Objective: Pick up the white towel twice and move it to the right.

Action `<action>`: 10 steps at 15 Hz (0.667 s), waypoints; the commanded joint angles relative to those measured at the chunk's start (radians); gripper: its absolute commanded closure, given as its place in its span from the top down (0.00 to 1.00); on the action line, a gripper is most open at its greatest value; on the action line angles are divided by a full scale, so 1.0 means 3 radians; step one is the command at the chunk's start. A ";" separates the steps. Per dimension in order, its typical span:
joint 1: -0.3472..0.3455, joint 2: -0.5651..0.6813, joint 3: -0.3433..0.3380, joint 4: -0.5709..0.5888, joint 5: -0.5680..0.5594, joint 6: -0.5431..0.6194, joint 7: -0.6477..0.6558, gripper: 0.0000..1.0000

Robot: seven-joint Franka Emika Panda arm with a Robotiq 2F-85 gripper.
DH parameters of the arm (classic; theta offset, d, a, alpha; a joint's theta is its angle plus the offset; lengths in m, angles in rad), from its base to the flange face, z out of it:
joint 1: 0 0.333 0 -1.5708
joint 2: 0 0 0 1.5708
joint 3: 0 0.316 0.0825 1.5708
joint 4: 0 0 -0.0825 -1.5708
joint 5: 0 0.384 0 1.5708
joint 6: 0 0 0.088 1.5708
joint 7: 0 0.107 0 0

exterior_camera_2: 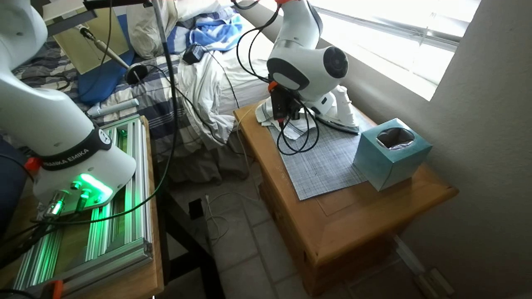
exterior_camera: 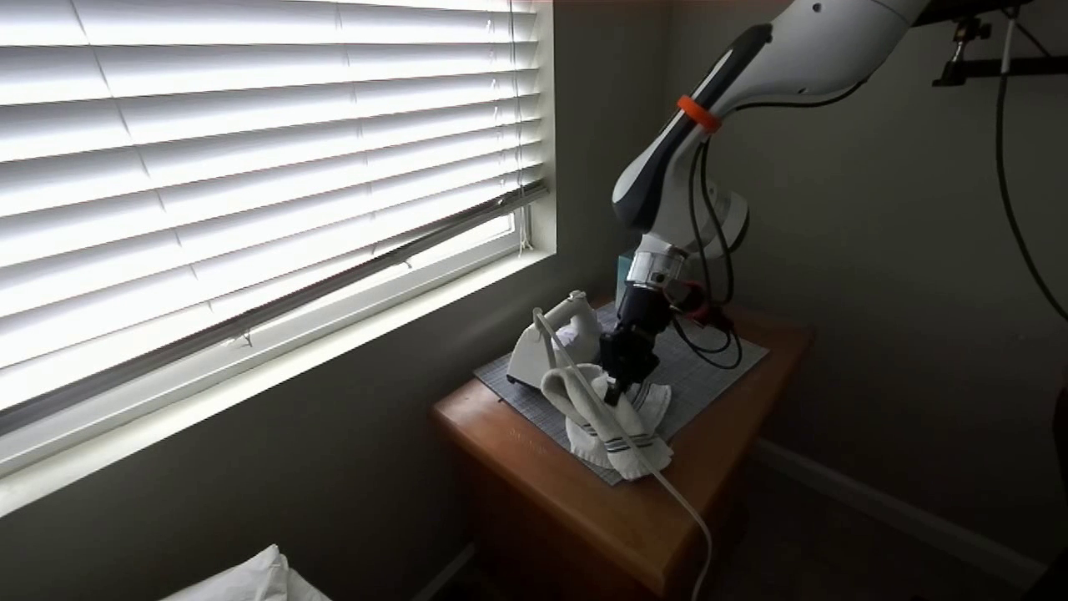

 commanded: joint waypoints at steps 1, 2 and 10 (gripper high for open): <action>0.0164 -0.0572 -0.0196 -0.0428 0.0044 -0.0001 0.0268 0.01; 0.0206 -0.0731 -0.0236 -0.0545 0.0034 -0.0004 0.0329 0.01; 0.0827 -0.2116 -0.0681 -0.1355 -0.0338 -0.0079 0.1218 0.01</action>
